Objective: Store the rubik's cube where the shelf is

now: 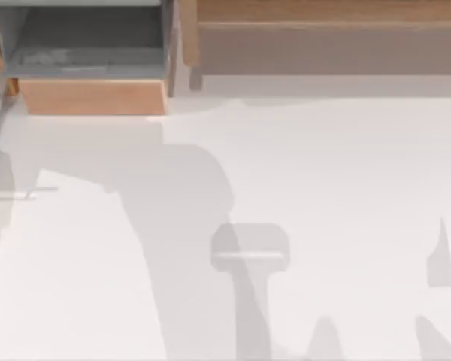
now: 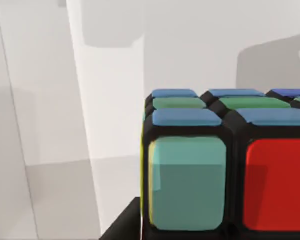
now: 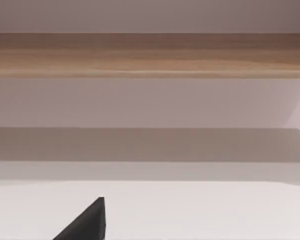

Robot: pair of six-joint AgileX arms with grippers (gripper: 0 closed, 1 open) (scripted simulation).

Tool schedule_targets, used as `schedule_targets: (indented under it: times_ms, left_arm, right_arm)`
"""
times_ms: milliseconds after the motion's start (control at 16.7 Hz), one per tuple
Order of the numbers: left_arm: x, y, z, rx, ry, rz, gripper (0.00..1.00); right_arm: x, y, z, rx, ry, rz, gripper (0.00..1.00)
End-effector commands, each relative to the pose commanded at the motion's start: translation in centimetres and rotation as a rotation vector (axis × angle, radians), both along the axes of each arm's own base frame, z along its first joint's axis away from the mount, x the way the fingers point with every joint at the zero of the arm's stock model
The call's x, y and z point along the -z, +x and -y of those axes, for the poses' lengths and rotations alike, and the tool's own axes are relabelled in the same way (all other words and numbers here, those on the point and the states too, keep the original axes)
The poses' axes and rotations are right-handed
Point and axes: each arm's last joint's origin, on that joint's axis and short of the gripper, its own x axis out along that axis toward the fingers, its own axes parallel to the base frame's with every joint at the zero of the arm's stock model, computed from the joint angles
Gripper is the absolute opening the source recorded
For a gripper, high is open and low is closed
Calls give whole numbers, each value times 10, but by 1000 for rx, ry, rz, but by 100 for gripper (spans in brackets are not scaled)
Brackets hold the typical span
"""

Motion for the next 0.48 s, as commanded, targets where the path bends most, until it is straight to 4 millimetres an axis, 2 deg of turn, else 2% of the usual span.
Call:
schedule_targets:
  times_ms: [120, 240, 360, 480]
  left_arm:
    - [-35, -10, 44, 103, 29, 55, 0]
    - [-61, -21, 99, 240, 54, 115, 0]
    - [-77, -34, 160, 396, 77, 182, 0]
    - [-79, -45, 223, 558, 97, 256, 0]
  right_arm:
    - [0, 0, 0, 0, 0, 0, 100]
    - [0, 0, 0, 0, 0, 0, 100]
    - [0, 0, 0, 0, 0, 0, 100]
    - [0, 0, 0, 0, 0, 0, 100]
